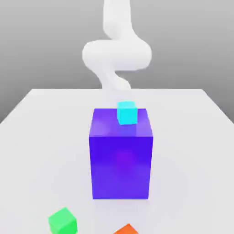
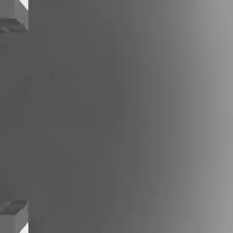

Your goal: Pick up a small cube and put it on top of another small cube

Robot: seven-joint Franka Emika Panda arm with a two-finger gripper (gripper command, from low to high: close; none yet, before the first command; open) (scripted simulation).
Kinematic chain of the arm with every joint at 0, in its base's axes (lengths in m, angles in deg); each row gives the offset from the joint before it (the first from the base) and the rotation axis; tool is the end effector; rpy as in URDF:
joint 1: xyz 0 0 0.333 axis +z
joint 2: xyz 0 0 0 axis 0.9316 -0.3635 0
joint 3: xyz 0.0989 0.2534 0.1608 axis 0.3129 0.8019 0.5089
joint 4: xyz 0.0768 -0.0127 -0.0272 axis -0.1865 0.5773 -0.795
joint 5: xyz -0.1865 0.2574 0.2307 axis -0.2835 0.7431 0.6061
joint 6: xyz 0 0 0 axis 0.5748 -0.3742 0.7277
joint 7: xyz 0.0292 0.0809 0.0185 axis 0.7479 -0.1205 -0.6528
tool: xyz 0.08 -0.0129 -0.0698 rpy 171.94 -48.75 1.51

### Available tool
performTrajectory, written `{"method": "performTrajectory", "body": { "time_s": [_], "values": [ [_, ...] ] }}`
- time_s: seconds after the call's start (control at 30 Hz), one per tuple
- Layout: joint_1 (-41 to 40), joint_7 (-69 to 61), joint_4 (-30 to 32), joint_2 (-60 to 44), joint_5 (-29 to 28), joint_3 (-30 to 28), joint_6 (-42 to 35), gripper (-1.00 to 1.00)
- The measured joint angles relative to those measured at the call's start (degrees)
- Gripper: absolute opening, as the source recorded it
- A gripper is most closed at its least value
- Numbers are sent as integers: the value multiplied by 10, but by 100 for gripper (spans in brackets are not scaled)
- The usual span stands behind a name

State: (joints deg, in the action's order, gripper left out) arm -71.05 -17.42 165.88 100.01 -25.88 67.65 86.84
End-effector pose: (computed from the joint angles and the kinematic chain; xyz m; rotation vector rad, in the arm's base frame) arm 0.3778 -0.0139 0.6906 -2.4200 1.1667 -0.9658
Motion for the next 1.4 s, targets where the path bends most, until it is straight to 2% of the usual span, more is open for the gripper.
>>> {"method": "performTrajectory", "body": {
  "time_s": [0.33, 0.63, 0.87, 1.1, 1.23, 1.27, 1.4],
  "values": [
    [-82, 149, -50, -211, -16, -5, 34, 0],
    [-137, 270, -94, -398, -16, -35, 65, 0],
    [-169, 346, -128, -544, 11, -60, 89, 0],
    [-207, 406, -163, -691, 64, -81, 111, 0],
    [-222, 408, -184, -774, 83, -72, 160, 0],
    [-224, 407, -188, -788, 86, -70, 170, -100],
    [-224, 407, -188, -788, 87, -70, 171, -100]
  ]
}}
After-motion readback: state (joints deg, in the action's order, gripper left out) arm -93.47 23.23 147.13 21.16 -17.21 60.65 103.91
